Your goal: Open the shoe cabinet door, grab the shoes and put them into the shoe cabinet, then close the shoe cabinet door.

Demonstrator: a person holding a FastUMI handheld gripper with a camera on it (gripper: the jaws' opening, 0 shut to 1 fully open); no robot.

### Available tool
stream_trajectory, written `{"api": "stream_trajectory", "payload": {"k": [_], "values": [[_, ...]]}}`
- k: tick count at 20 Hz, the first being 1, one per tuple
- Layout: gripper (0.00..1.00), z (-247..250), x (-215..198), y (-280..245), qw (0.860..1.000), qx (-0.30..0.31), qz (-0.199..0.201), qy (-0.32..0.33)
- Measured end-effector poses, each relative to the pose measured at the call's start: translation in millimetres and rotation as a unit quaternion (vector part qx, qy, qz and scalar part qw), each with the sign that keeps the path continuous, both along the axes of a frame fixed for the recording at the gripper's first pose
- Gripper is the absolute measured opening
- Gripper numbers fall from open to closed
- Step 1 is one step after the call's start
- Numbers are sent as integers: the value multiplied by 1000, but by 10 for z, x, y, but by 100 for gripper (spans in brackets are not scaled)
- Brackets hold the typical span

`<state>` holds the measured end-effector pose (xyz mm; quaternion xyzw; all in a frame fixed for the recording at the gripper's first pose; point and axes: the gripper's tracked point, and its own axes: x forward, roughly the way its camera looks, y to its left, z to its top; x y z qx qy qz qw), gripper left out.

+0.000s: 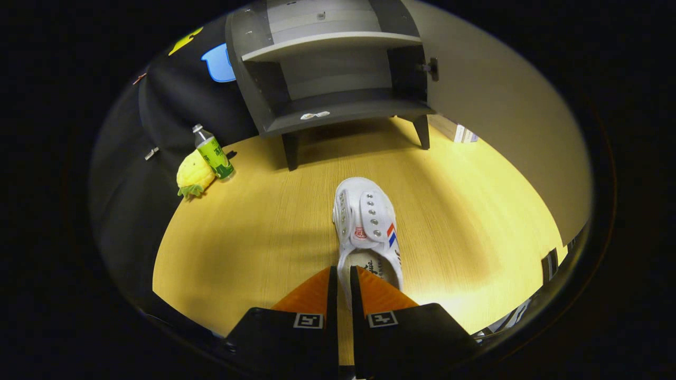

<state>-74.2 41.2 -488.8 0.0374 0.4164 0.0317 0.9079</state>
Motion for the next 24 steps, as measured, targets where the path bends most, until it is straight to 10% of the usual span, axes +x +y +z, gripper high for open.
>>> {"api": "stream_trajectory", "payload": {"k": [24], "values": [[17, -444, 772, 76, 998, 21, -27, -54]]}}
